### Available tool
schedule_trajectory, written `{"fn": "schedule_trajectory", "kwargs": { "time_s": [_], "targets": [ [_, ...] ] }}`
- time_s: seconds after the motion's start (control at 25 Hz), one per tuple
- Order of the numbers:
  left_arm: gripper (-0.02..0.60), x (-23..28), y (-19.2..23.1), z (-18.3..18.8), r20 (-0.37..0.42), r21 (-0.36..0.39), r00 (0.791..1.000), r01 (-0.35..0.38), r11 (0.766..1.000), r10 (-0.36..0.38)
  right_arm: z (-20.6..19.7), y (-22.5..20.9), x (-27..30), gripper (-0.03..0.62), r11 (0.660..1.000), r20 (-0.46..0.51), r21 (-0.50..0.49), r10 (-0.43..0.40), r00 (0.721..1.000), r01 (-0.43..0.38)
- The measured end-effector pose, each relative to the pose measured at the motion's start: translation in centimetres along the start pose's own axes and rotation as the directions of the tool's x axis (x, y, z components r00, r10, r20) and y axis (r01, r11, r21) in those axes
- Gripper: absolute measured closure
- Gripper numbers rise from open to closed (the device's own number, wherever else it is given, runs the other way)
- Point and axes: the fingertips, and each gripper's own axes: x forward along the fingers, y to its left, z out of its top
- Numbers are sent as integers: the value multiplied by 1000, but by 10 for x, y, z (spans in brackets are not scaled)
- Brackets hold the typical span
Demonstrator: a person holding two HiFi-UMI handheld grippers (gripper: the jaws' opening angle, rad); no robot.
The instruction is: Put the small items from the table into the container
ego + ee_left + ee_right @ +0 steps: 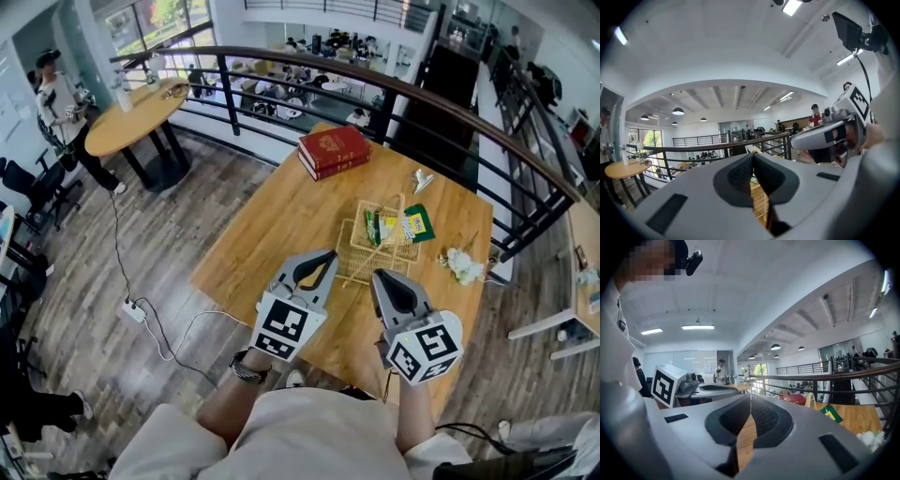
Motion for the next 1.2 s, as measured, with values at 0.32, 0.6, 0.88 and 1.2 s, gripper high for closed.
{"fn": "schedule_trajectory", "kwargs": {
  "time_s": [0.32, 0.6, 0.88, 1.2],
  "targets": [
    [575, -6, -5, 5, 25, -8, 1000, 5, 1000, -5, 2, 6, -2, 574, 1000, 0, -6, -17, 1000, 17],
    [574, -5, -10, 2, 22, -20, 999, 24, 1000, -24, 0, 5, -7, 574, 999, -2, -8, -36, 999, 36],
    [574, 4, -28, -5, 13, -21, 996, 86, 996, -86, -13, -6, -25, 572, 994, -13, -19, -105, 994, 105],
    [574, 23, -72, -35, -33, -15, 974, 226, 974, -226, -51, -33, -68, 571, 966, -73, 20, -255, 964, 257]
  ]
}}
